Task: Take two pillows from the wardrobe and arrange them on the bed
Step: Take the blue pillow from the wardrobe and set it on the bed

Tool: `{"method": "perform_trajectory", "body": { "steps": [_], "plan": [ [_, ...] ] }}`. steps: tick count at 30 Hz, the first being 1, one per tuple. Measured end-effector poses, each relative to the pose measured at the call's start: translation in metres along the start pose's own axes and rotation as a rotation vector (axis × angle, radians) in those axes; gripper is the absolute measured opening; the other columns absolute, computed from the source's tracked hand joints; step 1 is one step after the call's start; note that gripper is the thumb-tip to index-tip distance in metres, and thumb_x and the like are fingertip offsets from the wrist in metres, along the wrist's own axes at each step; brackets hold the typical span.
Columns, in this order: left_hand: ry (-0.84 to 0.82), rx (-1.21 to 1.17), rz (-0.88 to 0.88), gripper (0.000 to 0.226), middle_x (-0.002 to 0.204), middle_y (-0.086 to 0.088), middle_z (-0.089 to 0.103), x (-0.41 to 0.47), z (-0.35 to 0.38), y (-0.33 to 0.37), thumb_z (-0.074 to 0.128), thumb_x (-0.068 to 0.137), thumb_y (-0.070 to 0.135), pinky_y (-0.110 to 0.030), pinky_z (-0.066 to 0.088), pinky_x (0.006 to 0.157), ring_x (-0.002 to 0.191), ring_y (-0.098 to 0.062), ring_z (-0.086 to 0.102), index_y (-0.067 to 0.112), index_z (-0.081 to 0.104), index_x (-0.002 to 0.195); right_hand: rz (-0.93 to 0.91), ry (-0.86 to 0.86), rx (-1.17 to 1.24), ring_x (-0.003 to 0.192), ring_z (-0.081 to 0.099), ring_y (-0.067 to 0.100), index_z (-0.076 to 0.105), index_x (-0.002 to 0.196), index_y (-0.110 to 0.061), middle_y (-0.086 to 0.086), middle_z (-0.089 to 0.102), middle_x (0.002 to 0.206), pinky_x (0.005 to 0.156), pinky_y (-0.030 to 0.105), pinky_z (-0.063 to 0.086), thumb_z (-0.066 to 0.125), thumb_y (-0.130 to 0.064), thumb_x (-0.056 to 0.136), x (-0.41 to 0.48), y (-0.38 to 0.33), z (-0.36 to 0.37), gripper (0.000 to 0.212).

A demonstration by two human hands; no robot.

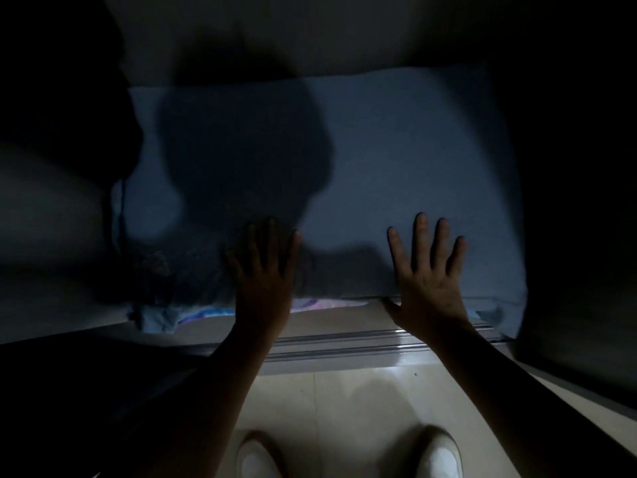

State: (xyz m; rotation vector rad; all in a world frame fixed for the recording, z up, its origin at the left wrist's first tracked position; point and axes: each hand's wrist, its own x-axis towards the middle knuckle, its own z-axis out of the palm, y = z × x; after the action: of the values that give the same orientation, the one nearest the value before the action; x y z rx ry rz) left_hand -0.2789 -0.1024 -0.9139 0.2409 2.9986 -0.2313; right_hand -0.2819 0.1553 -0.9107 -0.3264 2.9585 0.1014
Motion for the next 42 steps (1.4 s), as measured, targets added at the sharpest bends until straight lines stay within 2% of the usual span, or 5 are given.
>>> {"method": "perform_trajectory", "body": {
  "steps": [7,15,20,26,42],
  "plan": [
    [-0.177,-0.22,0.042,0.056,0.13,-0.024,0.057,0.021,-0.07,-0.02,0.042,0.079,0.01,-0.053,0.047,0.089,0.113,-0.046,0.055,0.012,0.055,0.134,0.052,-0.08,0.023,0.144,0.002,0.058,0.014,0.159,-0.016,0.031,0.003,0.161,0.11,0.075,0.011,0.088,-0.053,0.049,0.0,-0.009,-0.044,0.137],
    [-0.023,-0.442,-0.096,0.036,0.11,-0.011,0.069,0.047,-0.208,-0.032,0.067,0.076,0.011,-0.044,0.052,0.083,0.101,-0.039,0.062,0.023,0.065,0.11,0.134,0.034,0.116,0.144,0.015,0.055,0.011,0.159,-0.014,0.029,0.016,0.16,0.112,0.071,0.008,0.08,-0.065,0.059,0.0,-0.002,-0.138,0.132],
    [0.131,-0.359,-0.055,0.023,0.087,-0.012,0.071,0.048,-0.28,-0.027,0.07,0.07,0.016,-0.041,0.054,0.07,0.08,-0.038,0.066,0.02,0.07,0.092,0.15,0.071,0.231,0.107,0.06,0.041,0.033,0.154,-0.015,0.02,0.057,0.133,0.082,0.048,0.053,0.07,-0.013,0.075,0.011,0.021,-0.214,0.087],
    [0.132,-0.291,-0.101,0.019,0.079,-0.022,0.07,0.032,-0.315,-0.038,0.076,0.063,0.01,-0.047,0.053,0.073,0.072,-0.042,0.067,0.009,0.071,0.08,0.188,-0.033,0.308,0.072,0.069,0.036,0.048,0.146,-0.02,0.014,0.071,0.103,0.06,0.036,0.053,0.073,-0.022,0.07,-0.031,-0.011,-0.274,0.08],
    [-0.208,-0.189,0.083,0.02,0.09,-0.012,0.073,-0.09,-0.367,0.025,0.067,0.075,0.021,-0.035,0.049,0.066,0.085,-0.036,0.068,0.021,0.067,0.096,0.429,-0.414,0.415,0.125,0.052,0.033,0.024,0.152,-0.03,0.006,0.053,0.141,0.101,0.049,0.045,0.07,-0.038,0.073,-0.199,-0.002,-0.327,0.092]
  ]
}}
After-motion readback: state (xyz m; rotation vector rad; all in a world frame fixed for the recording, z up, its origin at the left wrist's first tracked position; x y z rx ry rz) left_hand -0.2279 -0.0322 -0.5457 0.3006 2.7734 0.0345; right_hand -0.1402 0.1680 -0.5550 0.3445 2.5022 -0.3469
